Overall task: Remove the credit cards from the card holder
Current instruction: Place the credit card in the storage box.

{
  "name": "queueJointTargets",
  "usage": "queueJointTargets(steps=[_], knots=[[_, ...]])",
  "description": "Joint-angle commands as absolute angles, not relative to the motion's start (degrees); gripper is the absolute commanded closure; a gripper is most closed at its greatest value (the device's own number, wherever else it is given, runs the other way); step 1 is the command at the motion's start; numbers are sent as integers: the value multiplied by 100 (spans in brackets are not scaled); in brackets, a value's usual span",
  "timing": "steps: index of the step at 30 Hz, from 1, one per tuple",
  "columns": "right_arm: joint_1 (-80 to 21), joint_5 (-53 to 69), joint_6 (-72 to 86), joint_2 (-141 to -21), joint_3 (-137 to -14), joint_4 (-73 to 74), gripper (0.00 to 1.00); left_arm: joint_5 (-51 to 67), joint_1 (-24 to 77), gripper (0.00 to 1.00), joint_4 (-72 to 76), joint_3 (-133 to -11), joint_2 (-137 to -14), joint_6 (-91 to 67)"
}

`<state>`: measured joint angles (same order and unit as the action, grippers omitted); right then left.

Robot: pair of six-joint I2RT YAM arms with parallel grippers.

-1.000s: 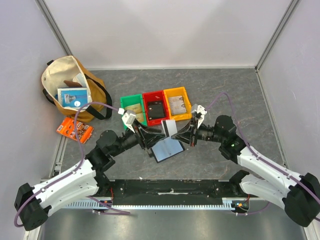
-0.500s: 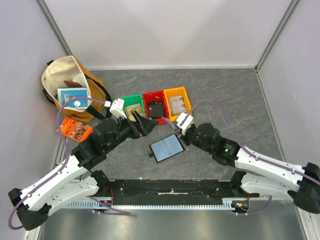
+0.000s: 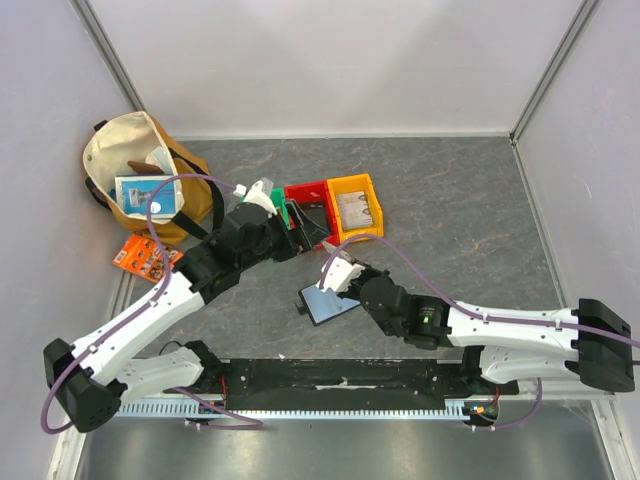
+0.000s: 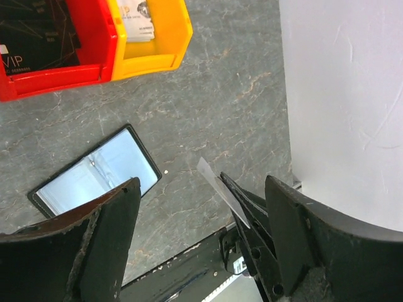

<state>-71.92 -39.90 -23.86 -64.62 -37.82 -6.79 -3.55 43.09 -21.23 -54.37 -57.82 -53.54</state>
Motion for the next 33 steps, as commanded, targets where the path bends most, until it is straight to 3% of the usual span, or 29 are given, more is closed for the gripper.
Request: queueJointTargets(steps=[1, 6, 9, 12, 14, 17, 21, 28, 33], knots=[[-7330, -4737, -2803, -6600, -3911, -1248, 100, 359, 4236, 18, -1987, -5730, -6116, -5598], [-7444, -5044, -2988, -6758, -3867, -1494, 100, 808, 4236, 35, -1732, -5599, -6372, -5730], [-7471, -5167, -3041, -6846, -3832, -1608, 100, 1019, 4236, 55, -1390, -5406, -6416, -5836], [-7515, -5317, -3094, -6917, -3771, -1793, 99, 994, 4236, 85, -1135, -5239, -6346, -5862], [-7515, -5274, -2884, -6900, -3779, -1750, 92, 836, 4236, 98, -941, -5134, -6250, -5792], [-7488, -5090, -2507, -6821, -3762, -1662, 57, 703, 4201, 98, -669, -4879, -6074, -5660], [-7313, -4431, -1716, -6514, -3727, -1284, 29, 467, 4078, 98, -28, -4291, -5705, -5581], [-6304, -1974, 208, -5363, -3323, -1037, 20, 290, 3876, 98, 1272, -3420, -5125, -5204], [-5266, -162, 1843, -4642, -2717, -1905, 19, 369, 3876, 98, 2353, -2867, -4835, -5054]])
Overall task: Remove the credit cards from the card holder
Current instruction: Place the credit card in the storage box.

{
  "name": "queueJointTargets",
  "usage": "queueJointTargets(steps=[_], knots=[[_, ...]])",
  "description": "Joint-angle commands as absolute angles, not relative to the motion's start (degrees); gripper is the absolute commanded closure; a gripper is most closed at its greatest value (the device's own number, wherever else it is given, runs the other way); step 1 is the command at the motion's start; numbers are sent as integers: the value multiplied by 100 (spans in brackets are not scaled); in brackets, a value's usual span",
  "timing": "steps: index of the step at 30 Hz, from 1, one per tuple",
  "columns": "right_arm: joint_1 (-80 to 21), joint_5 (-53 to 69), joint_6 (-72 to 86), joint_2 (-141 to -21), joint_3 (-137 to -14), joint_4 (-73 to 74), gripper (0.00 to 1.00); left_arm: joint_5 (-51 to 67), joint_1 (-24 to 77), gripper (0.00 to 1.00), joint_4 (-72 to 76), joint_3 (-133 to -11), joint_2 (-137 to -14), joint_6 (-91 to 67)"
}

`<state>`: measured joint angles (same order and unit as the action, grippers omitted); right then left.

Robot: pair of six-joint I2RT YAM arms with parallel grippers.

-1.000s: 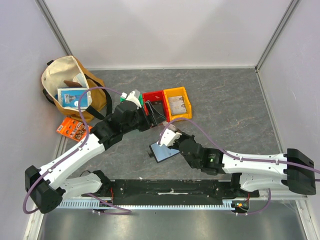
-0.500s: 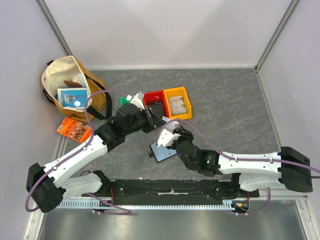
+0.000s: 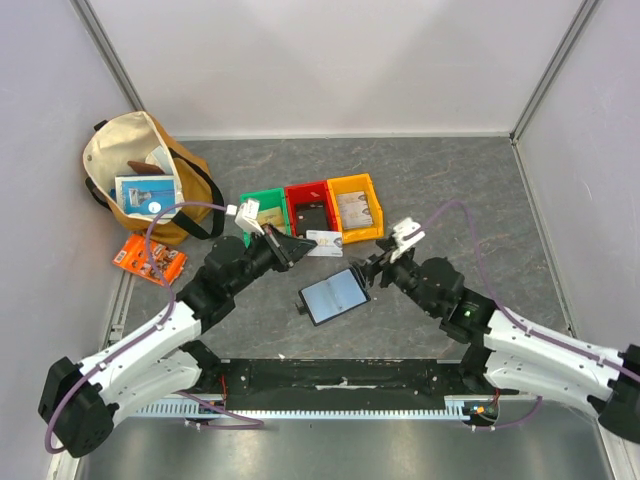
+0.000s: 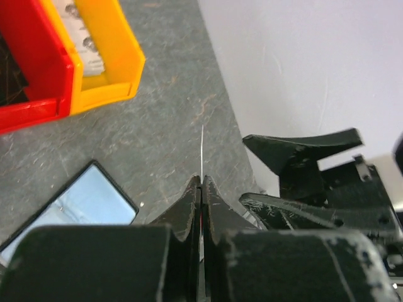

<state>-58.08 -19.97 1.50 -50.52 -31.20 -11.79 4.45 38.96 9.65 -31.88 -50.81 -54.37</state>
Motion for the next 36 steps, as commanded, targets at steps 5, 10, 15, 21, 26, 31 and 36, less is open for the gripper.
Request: queueJointTargets(steps=[5, 10, 15, 21, 26, 31, 36], knots=[[-4773, 623, 3442, -4693, -2181, -3372, 18, 676, 3876, 98, 3356, -2471, -4772, -4992], [-4299, 1361, 4647, -5369, -1802, -5253, 21, 949, 3876, 98, 4112, -2224, -4825, -5220], [-4131, 1617, 5168, -5923, -1757, -6327, 29, 1142, 3876, 98, 4464, -2162, -4966, -5431], [-4043, 1722, 5229, -6205, -1977, -6635, 44, 1248, 3876, 98, 4579, -2197, -5133, -5502], [-3911, 1793, 5300, -6503, -2057, -6846, 82, 1353, 3876, 98, 4570, -2276, -5247, -5449], [-3596, 1916, 5326, -6644, -2100, -6821, 100, 1336, 3815, 86, 3965, -2461, -5177, -5072], [-2946, 2162, 5142, -6750, -2320, -6163, 100, 1423, 3131, 35, 2667, -2759, -4861, -4589]])
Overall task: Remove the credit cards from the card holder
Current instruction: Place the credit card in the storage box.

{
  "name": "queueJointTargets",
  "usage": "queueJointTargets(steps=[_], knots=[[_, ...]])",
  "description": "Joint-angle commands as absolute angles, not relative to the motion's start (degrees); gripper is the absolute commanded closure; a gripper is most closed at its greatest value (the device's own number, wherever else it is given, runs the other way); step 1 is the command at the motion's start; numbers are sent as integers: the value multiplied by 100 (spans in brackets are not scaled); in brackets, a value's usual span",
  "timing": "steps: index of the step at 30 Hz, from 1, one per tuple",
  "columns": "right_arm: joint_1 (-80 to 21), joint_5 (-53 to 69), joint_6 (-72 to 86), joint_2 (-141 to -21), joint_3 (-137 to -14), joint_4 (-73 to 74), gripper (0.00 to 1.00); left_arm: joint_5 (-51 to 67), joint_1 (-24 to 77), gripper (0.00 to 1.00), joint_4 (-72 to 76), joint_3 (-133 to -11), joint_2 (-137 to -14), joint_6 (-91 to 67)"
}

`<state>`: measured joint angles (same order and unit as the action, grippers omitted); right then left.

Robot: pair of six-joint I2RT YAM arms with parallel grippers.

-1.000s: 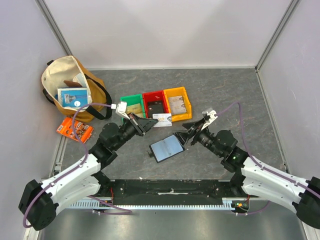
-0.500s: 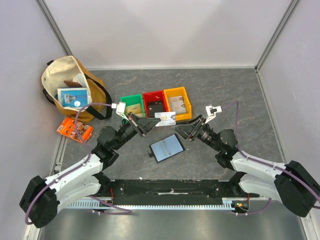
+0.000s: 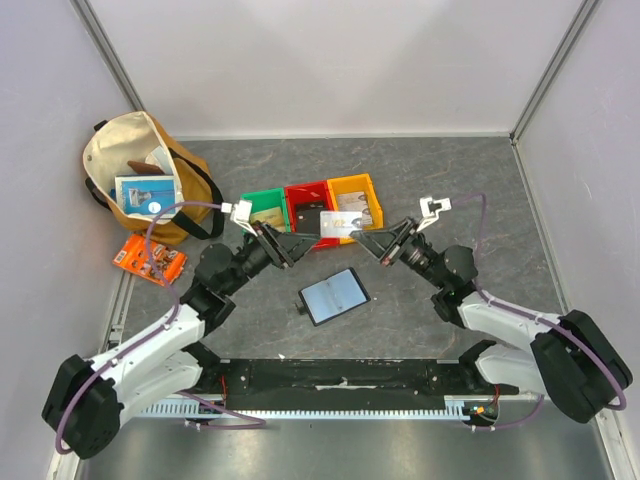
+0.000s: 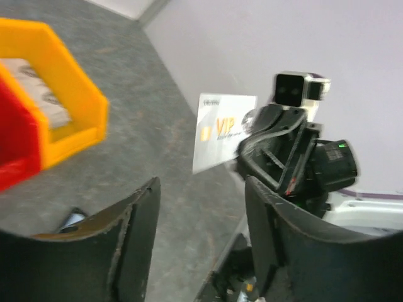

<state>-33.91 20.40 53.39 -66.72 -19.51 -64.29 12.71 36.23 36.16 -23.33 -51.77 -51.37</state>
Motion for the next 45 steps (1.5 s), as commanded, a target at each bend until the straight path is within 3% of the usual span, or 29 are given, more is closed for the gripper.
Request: queueJointTargets(steps=[1, 5, 11, 18, 29, 31, 38, 45], knots=[[-2831, 2171, 4933, -6776, -2460, -5726, 100, 1476, 2920, 29, 2280, -2864, -4782, -4449], [-2497, 1856, 3992, -6943, -3066, -3968, 100, 1398, 2199, 14, 532, -3680, -4509, -3650], [-2197, 1240, 2621, -7619, -4375, -1488, 100, 1195, 1504, 10, -1774, -5097, -4816, -2112], [-2197, 1318, 2136, -8866, -5588, -344, 100, 529, 1380, 10, -1530, -4554, -4290, -1529], [-2197, 2241, 2470, -10081, -6179, -387, 92, 430, 1380, 11, -1433, -4395, -4025, -1389], [-2197, 2189, 2479, -10116, -6214, -334, 87, 570, 1380, 12, -1415, -4377, -4043, -1397], [-2197, 1521, 2180, -9678, -6170, 235, 48, 1264, 1397, 12, -1441, -4403, -4385, -1529], [-2381, 986, 1671, -8545, -5828, 738, 29, 1907, 1564, 13, -1485, -4158, -4483, -2398]])
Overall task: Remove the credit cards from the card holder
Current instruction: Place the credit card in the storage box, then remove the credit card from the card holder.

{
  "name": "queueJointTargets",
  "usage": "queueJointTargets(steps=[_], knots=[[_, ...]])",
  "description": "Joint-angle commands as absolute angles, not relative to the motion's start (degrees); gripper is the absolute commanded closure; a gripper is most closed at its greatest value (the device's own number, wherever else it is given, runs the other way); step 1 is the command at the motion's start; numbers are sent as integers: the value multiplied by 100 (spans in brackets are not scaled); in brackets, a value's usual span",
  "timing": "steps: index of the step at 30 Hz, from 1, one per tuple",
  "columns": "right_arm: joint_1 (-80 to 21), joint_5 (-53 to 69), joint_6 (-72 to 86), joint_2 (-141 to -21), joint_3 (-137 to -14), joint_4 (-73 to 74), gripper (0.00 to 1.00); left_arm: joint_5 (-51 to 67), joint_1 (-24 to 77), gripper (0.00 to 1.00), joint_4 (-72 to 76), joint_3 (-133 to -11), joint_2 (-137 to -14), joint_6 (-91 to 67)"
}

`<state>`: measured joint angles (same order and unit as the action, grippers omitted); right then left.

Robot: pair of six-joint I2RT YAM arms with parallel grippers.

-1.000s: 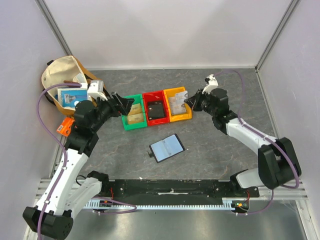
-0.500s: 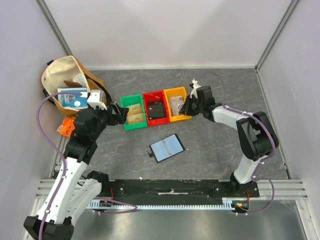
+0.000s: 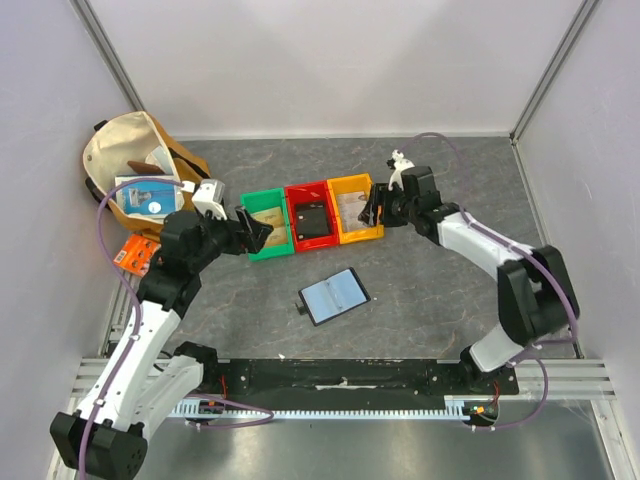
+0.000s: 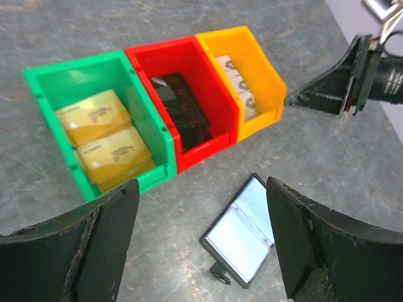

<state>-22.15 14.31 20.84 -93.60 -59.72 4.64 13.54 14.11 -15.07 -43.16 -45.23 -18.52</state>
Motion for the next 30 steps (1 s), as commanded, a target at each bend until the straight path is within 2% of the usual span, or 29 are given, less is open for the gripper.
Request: queueJointTargets(steps=[1, 11, 12, 13, 16, 25, 30], knots=[[-2504, 871, 1583, -8412, -5758, 773, 27, 1881, 1660, 13, -1511, -4088, -4456, -2478], [-4410, 45, 1432, -7866, -4712, 352, 18, 213, 3680, 13, -1740, -3226, -4368, -3400], [-4604, 35, 1485, -7849, -4598, 308, 16, 54, 3822, 13, -1766, -3130, -4394, -3523], [-4779, -156, 1511, -7857, -4553, 299, 9, 18, 3971, 14, -1775, -3059, -4429, -3646], [-5333, -526, 1599, -8006, -4526, 352, 5, -246, 4262, 22, -1775, -2805, -4552, -3928], [-6459, -1810, 1670, -8805, -4833, 501, 4, -351, 4632, 32, -1723, -2373, -5132, -4421], [-6671, -1924, 1661, -9219, -5053, 545, 4, -422, 4649, 53, -1504, -2224, -5361, -4517]])
